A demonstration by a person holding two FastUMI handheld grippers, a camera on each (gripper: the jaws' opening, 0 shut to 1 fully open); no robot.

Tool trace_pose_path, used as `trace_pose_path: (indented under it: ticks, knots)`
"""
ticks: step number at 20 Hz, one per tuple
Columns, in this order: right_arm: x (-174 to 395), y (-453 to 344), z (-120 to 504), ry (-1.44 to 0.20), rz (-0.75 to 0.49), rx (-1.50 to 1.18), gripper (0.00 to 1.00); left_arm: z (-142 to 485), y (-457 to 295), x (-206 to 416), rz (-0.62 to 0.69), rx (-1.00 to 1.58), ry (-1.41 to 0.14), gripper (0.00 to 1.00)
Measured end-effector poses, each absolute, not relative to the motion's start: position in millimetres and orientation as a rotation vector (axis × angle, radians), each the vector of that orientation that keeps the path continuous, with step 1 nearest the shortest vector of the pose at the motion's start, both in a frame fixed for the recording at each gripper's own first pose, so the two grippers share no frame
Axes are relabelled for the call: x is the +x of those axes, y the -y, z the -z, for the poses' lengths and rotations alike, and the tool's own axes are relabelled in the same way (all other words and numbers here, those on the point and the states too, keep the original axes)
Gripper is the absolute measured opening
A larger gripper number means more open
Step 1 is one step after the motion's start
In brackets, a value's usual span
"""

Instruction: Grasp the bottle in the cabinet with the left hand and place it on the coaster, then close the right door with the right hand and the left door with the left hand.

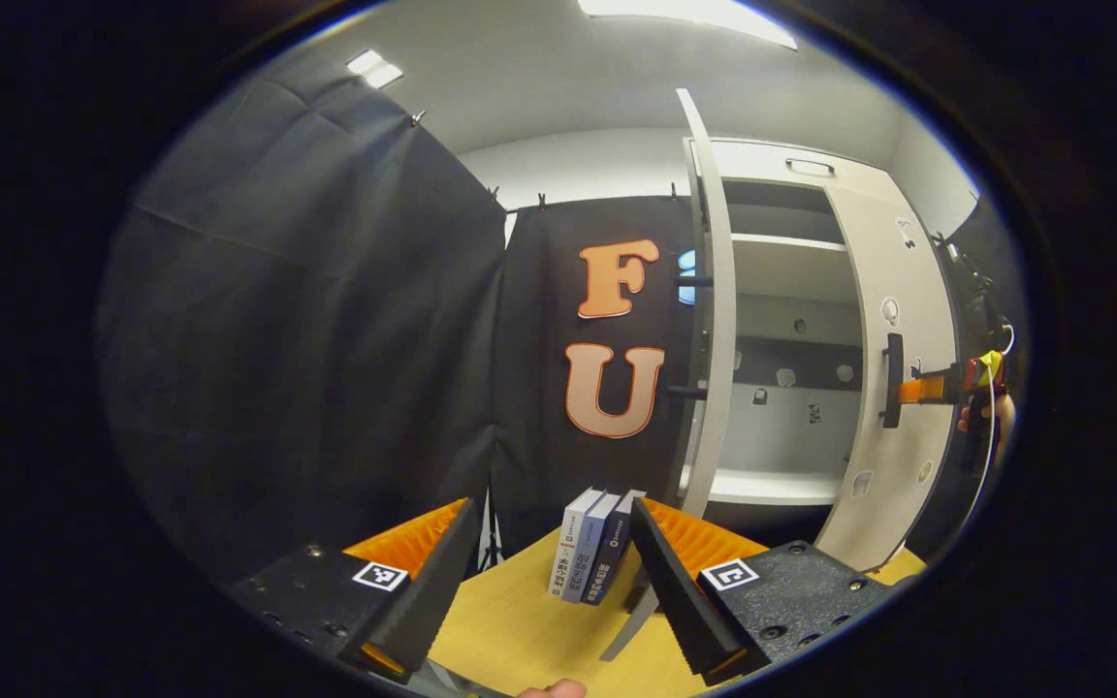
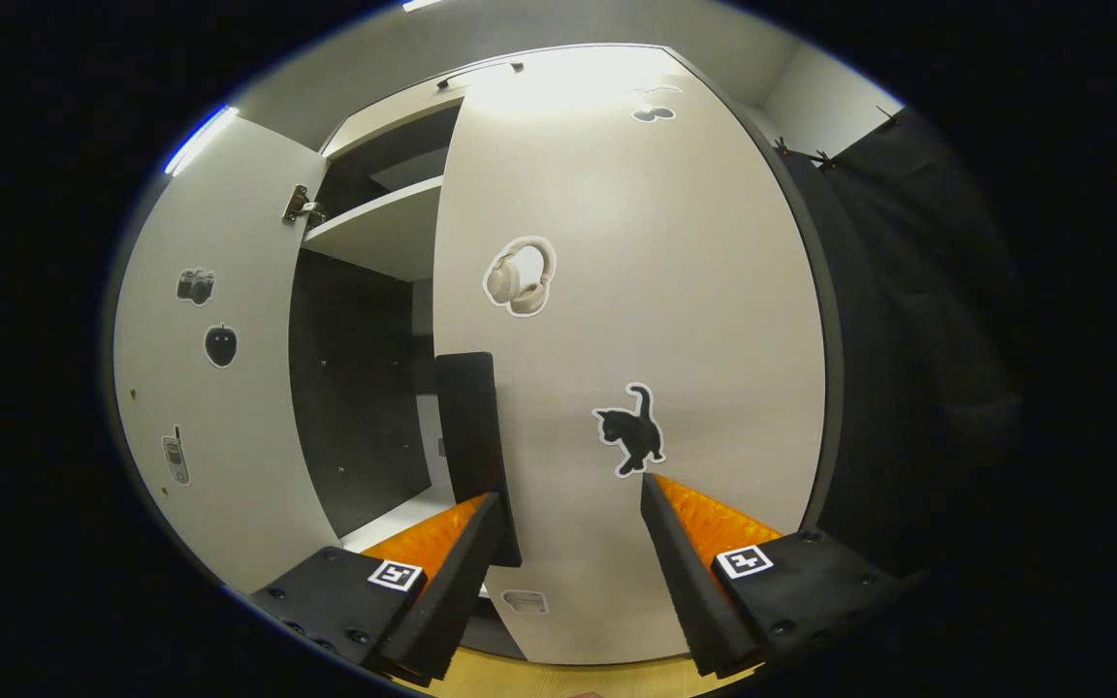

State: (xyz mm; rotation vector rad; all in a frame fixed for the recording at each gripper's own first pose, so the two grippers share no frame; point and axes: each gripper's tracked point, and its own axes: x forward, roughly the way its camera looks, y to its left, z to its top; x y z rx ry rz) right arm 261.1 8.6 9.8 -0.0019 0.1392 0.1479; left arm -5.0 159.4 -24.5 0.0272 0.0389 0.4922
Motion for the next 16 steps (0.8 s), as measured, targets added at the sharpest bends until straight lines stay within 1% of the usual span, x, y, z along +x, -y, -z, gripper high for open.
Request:
trace_pose_path:
  ticks: [4,5,7,10,12,13,14,15,16]
  knots:
    - [243.0,0.4,-22.1,-0.103,-0.14,0.003,0.95,2.5,-185.6,17.0,-0.505,0.031,-0.017,0.95]
    - [232.5,4.9,-25.0,-0.1,-0.138,-0.006,0.95,-1.6,-193.8,24.0,-0.514,0.054,-0.008,0.98]
    - [212.8,14.0,-29.6,-0.097,-0.133,-0.033,0.95,-5.4,-205.4,40.2,-0.525,0.075,-0.011,0.91]
    - [181.0,29.2,-29.7,-0.09,-0.118,-0.094,0.95,-14.5,-206.4,69.8,-0.477,0.038,0.0,0.95]
    - [163.3,37.2,-26.8,-0.085,-0.101,-0.117,0.95,-22.2,-206.0,85.8,-0.448,0.018,0.009,0.95]
    - [153.4,39.7,-22.6,-0.093,-0.098,-0.125,0.95,-29.1,-206.8,92.3,-0.439,0.02,0.024,0.92]
    - [143.7,41.8,-17.8,-0.105,-0.096,-0.126,0.95,-36.4,-205.4,98.4,-0.431,0.03,0.042,0.95]
    - [135.2,43.8,-13.8,-0.115,-0.095,-0.121,0.95,-44.5,-203.1,102.9,-0.426,0.049,0.058,0.95]
    - [129.2,46.4,-9.6,-0.123,-0.091,-0.113,0.95,-51.8,-201.5,107.1,-0.422,0.073,0.072,0.92]
